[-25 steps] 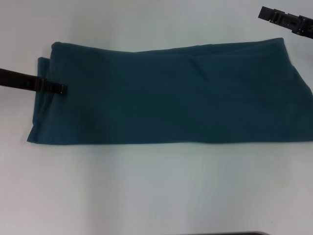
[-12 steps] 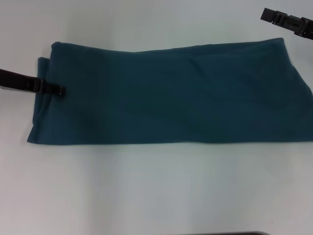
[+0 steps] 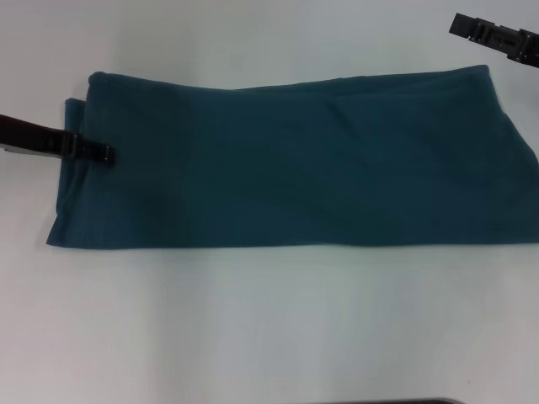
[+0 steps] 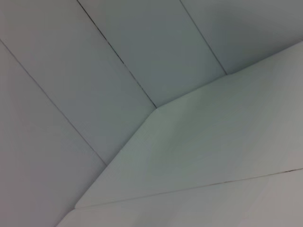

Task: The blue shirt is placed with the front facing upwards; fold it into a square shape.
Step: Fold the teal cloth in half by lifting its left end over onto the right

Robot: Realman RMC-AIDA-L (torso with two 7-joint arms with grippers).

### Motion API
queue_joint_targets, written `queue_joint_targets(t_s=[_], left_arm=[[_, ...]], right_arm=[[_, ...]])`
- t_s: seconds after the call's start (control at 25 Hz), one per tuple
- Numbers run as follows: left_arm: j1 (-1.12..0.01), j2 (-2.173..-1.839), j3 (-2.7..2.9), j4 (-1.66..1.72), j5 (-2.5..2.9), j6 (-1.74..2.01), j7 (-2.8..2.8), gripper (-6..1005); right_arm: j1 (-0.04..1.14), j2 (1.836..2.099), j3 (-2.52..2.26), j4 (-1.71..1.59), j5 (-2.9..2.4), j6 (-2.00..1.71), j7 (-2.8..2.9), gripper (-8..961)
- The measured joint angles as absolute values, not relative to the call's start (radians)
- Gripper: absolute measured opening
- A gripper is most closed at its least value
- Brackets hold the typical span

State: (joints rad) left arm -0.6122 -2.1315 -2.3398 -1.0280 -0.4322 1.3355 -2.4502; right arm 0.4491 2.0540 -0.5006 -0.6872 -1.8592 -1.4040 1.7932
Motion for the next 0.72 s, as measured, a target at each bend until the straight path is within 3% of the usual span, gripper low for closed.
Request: queue_joint_targets(t_s=[0.72], left_arm=[[-0.66, -2.125, -2.336, -0.968, -0.378, 1.335, -2.491, 797]], right_arm=[[0.448, 2.05, -0.494, -0.687, -1.859, -1.405, 1.793, 711]])
